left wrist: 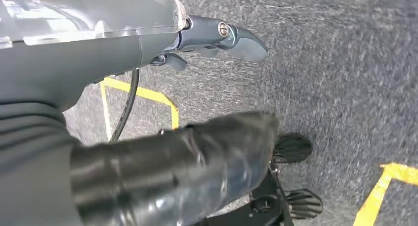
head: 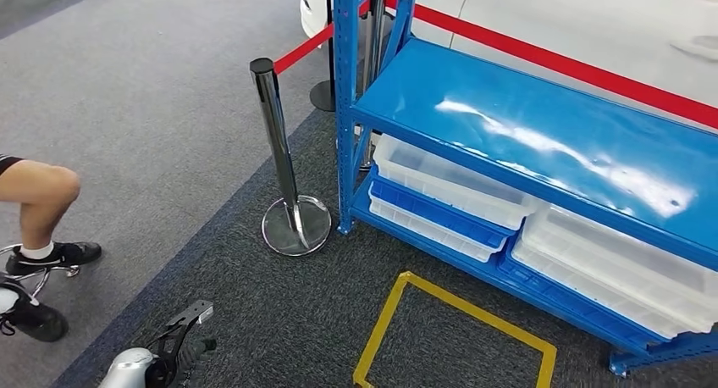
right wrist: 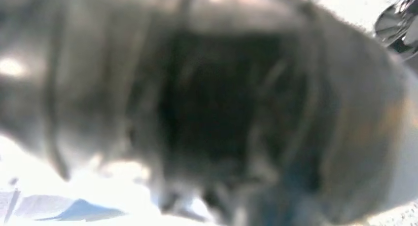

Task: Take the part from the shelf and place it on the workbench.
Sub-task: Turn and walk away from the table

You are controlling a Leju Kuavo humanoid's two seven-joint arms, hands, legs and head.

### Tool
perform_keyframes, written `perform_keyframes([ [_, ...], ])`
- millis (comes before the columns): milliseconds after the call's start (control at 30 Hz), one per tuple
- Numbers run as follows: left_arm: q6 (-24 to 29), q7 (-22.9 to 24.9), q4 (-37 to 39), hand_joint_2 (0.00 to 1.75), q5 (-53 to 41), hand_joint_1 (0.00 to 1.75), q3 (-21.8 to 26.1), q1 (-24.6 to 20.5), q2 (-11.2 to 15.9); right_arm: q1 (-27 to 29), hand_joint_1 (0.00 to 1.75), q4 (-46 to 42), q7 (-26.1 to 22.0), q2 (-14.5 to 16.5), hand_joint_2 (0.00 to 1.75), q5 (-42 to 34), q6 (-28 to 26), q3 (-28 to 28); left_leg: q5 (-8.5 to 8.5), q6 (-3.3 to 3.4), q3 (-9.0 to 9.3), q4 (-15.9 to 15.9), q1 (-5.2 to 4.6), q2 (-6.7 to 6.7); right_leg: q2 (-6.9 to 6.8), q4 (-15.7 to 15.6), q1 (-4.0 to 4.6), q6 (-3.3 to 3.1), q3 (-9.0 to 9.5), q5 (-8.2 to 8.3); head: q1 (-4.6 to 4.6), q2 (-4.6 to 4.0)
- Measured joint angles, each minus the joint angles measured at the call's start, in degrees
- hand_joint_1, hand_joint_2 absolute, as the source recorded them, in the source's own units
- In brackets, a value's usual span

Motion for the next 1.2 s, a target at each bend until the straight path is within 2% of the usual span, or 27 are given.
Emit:
perform_keyframes([
  [33,0.0,0.0,0.0,1.75,0.0,0.0,-0.1,0.0,0.0,0.0,0.0,0.0,0.0,0.0,0.0,0.0,-0.1,0.0,-0.14,-0.1,0.15,0.0,0.02,0.62,-0.24,-1.8,-0.18,0.13,0.9,1.5,0.01,0.0],
  [67,0.0,0.0,0.0,1.75,0.0,0.0,-0.2,0.0,0.0,0.1,0.0,0.0,0.1,0.0,0.0,0.0,-0.1,0.0,-0.32,-0.26,0.36,0.1,0.04,1.21,-0.73,-5.6,-0.3,0.17,2.83,3.62,0.02,0.0],
  [133,0.3,0.0,0.0,1.75,0.0,0.0,-0.4,-0.1,0.0,0.1,0.0,0.0,0.2,0.0,0.0,0.0,-0.2,0.0,-0.73,-0.8,0.78,0.2,-0.07,2.31,-2.88,-13.3,-0.12,-0.09,6.67,6.47,0.01,0.0],
  [167,0.5,0.0,0.0,1.75,0.0,0.0,-0.5,-0.1,0.0,0.1,0.0,0.0,0.2,-0.1,0.0,0.0,-0.3,0.0,-0.9,-1.15,0.93,0.2,-0.16,2.76,-3.6,-15.3,0.11,-0.37,7.64,7.0,-0.01,0.0],
  [200,0.8,0.0,0.0,1.75,0.0,0.0,-0.6,-0.2,0.0,0.1,0.0,0.0,0.2,0.0,0.0,0.0,-0.3,0.0,-1.03,-1.55,1.06,0.2,-0.28,3.24,-3.9,-16.0,0.38,-0.68,7.83,6.9,-0.03,0.0],
  [267,1.5,0.0,-0.1,1.75,0.0,0.0,-0.9,-0.3,0.0,0.2,0.0,0.0,0.4,0.0,0.0,0.0,-0.3,0.0,-1.24,-2.32,1.36,0.2,-0.32,4.08,-2.78,-15.9,0.56,-1.36,7.62,6.99,-0.05,0.0],
  [300,1.9,0.1,-0.2,1.75,0.0,0.0,-1.0,-0.5,0.0,0.3,0.0,0.0,0.4,0.0,0.0,0.0,-0.3,-0.1,-1.62,-2.69,1.4,0.4,-0.21,3.64,-2.21,-16.2,0.46,-1.72,7.7,7.1,-0.09,0.0],
  [367,2.8,0.1,-0.3,1.75,0.0,0.0,-1.2,-0.6,0.0,0.4,0.0,0.0,0.5,0.1,0.0,0.0,-0.3,-0.2,-3.89,-3.16,0.16,3.6,0.09,1.08,-1.15,-16.6,0.18,-2.5,7.94,7.41,-0.15,0.0],
  [400,3.4,0.2,-0.4,1.75,0.0,0.0,-1.3,-0.6,0.0,0.4,0.0,0.0,0.5,0.2,0.0,0.0,-0.3,-0.2,-5.79,-3.25,-1.4,7.0,0.17,-0.53,-0.59,-16.7,0.17,-2.78,7.99,7.49,-0.19,0.0],
  [433,3.9,0.2,-0.4,1.75,0.0,0.0,-1.3,-0.5,0.1,0.4,0.0,0.0,0.5,0.3,0.0,0.0,-0.4,-0.3,-7.64,-3.28,-3.3,11.0,0.17,-1.41,0.03,-16.7,0.25,-2.99,7.97,7.51,-0.2,0.0],
  [467,4.5,0.3,-0.4,1.75,0.0,0.0,-1.3,-0.4,0.1,0.4,0.0,0.0,0.5,0.4,0.0,0.0,-0.4,-0.4,-8.87,-3.29,-5.07,14.6,0.14,-1.8,0.68,-16.6,0.36,-3.13,7.96,7.48,-0.21,0.0],
  [500,5.0,0.3,-0.4,1.75,0.0,0.0,-1.3,-0.2,0.0,0.4,0.0,0.0,0.5,0.4,0.0,0.0,-0.6,-0.4,-9.0,-3.24,-6.15,16.6,0.1,-1.93,1.32,-16.5,0.5,-3.24,7.99,7.44,-0.21,0.0],
  [533,5.6,0.4,-0.5,1.75,-0.2,0.0,-1.4,-0.1,0.0,0.5,0.0,0.0,0.5,0.5,0.44,-0.1,-0.7,-0.5,-7.93,-3.1,-6.23,16.4,0.07,-1.98,1.89,-16.4,0.63,-3.33,8.05,7.36,-0.21,0.0],
  [567,6.3,0.6,-0.5,1.75,-0.5,0.0,-1.6,0.0,0.0,0.7,0.0,0.0,0.7,0.6,0.87,-0.3,-0.7,-0.7,-5.92,-2.87,-5.33,14.0,0.04,-2.03,2.36,-16.2,0.74,-3.38,8.13,7.23,-0.21,0.0],
  [633,7.5,1.1,-0.6,1.75,-1.5,0.0,-2.4,0.1,0.0,1.1,0.0,0.0,2.1,0.9,1.75,-1.2,-0.5,-1.3,-1.94,-2.08,-2.37,6.5,-0.19,-2.55,3.16,-15.7,0.96,-3.22,8.16,6.89,-0.18,0.0],
  [667,7.8,1.3,-0.7,1.75,-1.8,0.0,-2.9,0.3,-0.1,1.2,0.0,0.1,3.0,1.0,1.75,-1.8,-0.4,-1.8,-0.97,-1.73,-1.27,3.7,-0.33,-2.86,3.43,-15.5,1.02,-3.0,7.99,6.76,-0.17,0.0],
  [733,8.2,1.1,-0.8,1.75,-1.5,0.0,-4.2,1.2,-0.3,1.6,0.0,-0.1,4.2,1.2,1.75,-3.0,-0.5,-2.4,-0.86,-1.51,-0.53,1.4,-0.5,-3.26,3.67,-15.1,1.1,-2.74,7.61,6.58,-0.14,0.0],
  [833,9.5,0.0,-1.4,1.75,0.7,0.0,-6.8,3.9,-1.0,2.9,0.0,-0.8,4.2,1.4,1.75,-5.2,-1.6,-2.4,-0.82,-1.73,-0.41,1.1,-0.63,-3.29,3.65,-15.2,0.99,-2.86,7.56,6.54,-0.12,0.0],
  [1033,13.1,-3.4,-2.7,1.75,6.9,0.0,-11.3,8.2,-1.8,5.1,0.0,-3.0,2.3,2.0,1.75,-10.6,-4.8,0.0,-0.94,-1.42,-0.36,1.2,-0.71,-3.42,3.5,-15.7,0.94,-2.73,7.92,6.54,-0.11,0.0],
  [1200,16.3,-6.4,-3.9,1.75,12.3,0.0,-15.1,11.7,-2.2,7.2,0.0,-5.2,0.6,2.7,1.75,-15.2,-7.5,3.3,-1.04,-1.25,-0.31,1.2,-0.77,-3.42,3.5,-15.8,0.86,-2.1,7.99,6.5,-0.11,0.0],
])
